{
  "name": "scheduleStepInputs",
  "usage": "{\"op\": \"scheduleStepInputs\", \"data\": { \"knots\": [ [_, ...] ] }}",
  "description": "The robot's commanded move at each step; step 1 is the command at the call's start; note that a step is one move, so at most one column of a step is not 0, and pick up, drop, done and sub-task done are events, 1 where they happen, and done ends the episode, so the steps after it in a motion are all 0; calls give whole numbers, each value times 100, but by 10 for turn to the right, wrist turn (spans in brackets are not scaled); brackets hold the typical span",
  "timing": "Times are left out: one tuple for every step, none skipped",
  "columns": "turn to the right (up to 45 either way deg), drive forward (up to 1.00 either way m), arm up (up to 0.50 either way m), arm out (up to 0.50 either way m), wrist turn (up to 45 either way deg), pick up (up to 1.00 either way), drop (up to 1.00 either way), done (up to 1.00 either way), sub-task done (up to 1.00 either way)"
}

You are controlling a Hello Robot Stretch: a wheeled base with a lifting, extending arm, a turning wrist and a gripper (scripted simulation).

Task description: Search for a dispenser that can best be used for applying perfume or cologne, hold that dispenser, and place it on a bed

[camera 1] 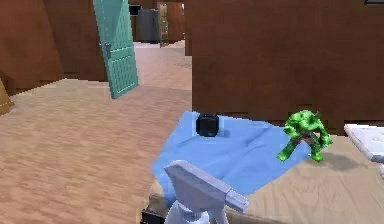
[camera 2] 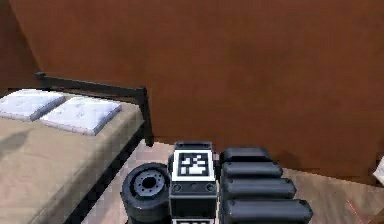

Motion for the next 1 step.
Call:
{"op": "scheduleStepInputs", "data": {
  "knots": [
    [0, 35, 0, 0, 0, 0, 0, 0, 0]
  ]
}}
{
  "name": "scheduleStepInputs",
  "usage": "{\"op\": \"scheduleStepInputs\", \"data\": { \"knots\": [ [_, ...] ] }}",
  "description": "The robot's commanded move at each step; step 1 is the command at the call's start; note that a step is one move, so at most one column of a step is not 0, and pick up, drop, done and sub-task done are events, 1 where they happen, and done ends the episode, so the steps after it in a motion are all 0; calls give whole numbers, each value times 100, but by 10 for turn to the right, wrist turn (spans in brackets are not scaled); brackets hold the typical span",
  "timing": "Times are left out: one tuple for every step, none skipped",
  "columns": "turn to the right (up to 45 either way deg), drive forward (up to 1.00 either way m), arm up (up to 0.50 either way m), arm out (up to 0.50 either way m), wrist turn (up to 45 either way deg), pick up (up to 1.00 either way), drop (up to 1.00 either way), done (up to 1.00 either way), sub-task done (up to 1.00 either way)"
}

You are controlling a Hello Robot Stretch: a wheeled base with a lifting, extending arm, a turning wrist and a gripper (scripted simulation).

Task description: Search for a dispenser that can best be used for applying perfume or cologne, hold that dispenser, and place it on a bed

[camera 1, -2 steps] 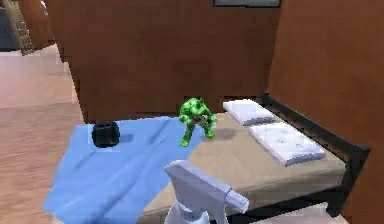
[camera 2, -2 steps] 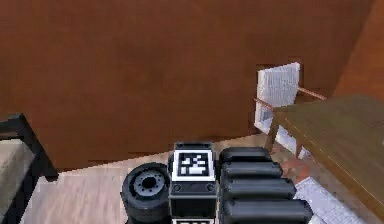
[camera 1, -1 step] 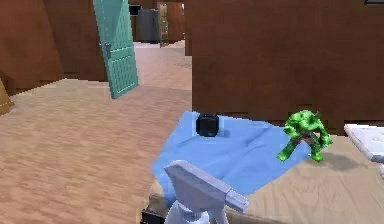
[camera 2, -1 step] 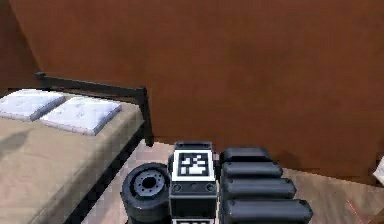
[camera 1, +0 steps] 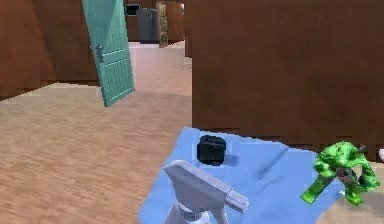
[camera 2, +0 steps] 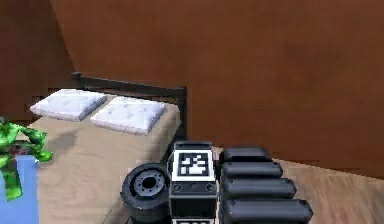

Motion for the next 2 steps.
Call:
{"op": "scheduleStepInputs", "data": {
  "knots": [
    [-240, 0, 0, 0, 0, 0, 0, 0, 0],
    [150, 0, 0, 0, 0, 0, 0, 0, 0]
  ]
}}
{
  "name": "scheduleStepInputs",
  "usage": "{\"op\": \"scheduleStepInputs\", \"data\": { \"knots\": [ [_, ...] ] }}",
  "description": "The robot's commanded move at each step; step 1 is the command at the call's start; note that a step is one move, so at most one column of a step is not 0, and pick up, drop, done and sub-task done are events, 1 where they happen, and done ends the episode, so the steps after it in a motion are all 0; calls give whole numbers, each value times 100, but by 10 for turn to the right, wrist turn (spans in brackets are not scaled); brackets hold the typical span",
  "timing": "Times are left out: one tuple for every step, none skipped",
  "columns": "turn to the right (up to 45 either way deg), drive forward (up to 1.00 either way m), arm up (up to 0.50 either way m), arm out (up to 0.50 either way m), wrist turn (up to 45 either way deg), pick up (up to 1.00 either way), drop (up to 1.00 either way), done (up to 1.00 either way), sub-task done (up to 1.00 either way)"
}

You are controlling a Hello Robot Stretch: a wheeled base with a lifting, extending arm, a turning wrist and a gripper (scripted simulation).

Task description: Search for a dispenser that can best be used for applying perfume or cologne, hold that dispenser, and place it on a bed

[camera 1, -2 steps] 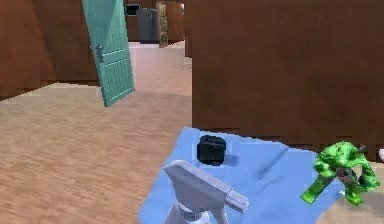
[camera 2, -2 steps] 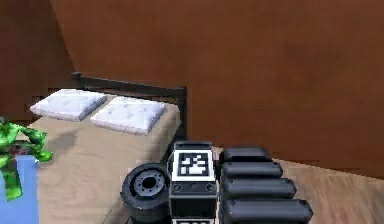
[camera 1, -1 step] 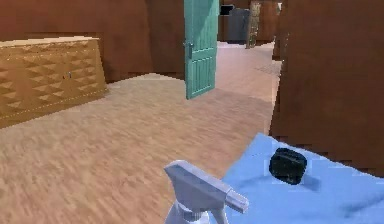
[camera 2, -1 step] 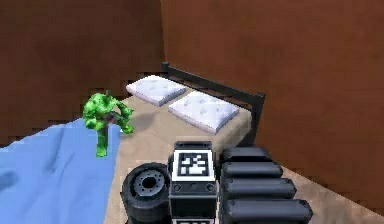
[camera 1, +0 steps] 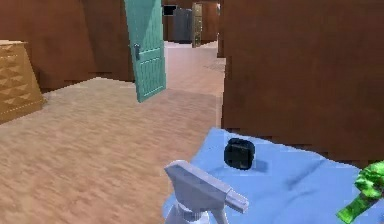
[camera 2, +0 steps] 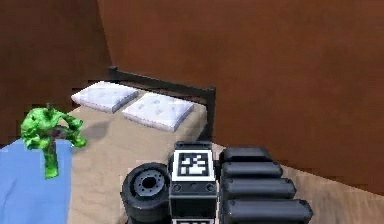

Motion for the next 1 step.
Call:
{"op": "scheduleStepInputs", "data": {
  "knots": [
    [-30, 0, 0, 0, 0, 0, 0, 0, 0]
  ]
}}
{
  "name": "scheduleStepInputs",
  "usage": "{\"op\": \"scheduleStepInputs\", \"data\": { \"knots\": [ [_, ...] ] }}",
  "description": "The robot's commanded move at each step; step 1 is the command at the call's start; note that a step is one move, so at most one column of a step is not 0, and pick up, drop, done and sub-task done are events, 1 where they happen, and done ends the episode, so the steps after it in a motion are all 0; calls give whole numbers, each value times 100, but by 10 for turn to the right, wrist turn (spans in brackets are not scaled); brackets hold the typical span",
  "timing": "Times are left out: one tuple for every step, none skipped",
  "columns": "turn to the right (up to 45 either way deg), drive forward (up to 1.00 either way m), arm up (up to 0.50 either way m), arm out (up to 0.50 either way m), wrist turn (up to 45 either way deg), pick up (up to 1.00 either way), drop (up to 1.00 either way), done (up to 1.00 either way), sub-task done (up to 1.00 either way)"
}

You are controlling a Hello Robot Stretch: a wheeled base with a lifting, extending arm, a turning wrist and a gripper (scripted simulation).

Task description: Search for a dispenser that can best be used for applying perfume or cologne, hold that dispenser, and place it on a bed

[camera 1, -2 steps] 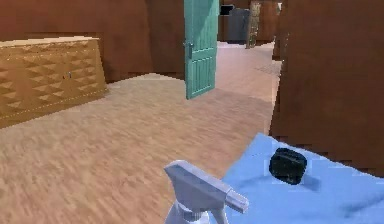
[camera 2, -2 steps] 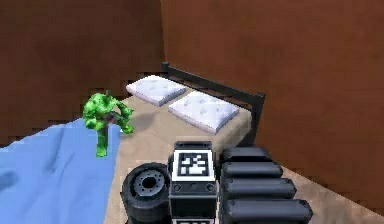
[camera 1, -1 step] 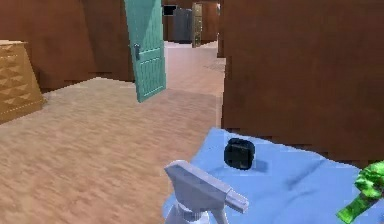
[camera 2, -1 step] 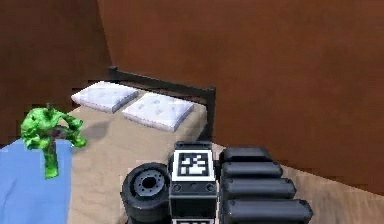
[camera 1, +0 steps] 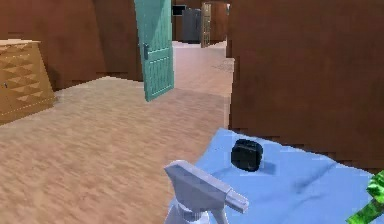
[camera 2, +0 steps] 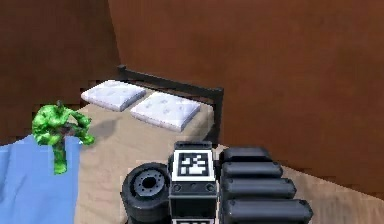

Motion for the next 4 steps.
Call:
{"op": "scheduleStepInputs", "data": {
  "knots": [
    [-30, 0, 0, 0, 0, 0, 0, 0, 0],
    [-60, 0, 0, 0, 0, 0, 0, 0, 0],
    [-30, 0, 0, 0, 0, 0, 0, 0, 0],
    [210, 0, 0, 0, 0, 0, 0, 0, 0]
  ]
}}
